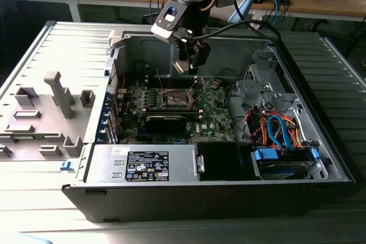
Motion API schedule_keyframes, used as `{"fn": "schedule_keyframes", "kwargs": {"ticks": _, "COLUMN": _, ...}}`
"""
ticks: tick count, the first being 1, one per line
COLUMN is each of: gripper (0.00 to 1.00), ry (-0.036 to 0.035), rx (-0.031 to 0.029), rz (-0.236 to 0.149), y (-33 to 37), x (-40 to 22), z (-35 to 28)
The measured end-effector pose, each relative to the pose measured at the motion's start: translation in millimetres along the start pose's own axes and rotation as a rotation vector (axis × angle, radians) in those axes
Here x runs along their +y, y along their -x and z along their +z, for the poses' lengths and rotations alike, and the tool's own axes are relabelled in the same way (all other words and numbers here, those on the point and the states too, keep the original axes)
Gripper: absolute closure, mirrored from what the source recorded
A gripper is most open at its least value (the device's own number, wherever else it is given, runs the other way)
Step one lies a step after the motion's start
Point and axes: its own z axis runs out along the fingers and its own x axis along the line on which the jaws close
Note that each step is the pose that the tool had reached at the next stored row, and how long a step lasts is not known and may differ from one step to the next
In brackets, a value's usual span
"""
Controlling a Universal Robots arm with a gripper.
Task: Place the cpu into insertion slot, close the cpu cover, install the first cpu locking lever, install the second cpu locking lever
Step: 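Place the cpu into insertion slot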
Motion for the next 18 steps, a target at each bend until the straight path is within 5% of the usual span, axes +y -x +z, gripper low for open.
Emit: {"fn": "schedule_keyframes", "kwargs": {"ticks": 18, "gripper": 0.45, "ry": 0.0008, "rx": -0.0016, "rz": 0.038, "y": 0.1, "x": -0.1, "z": 1.2}}
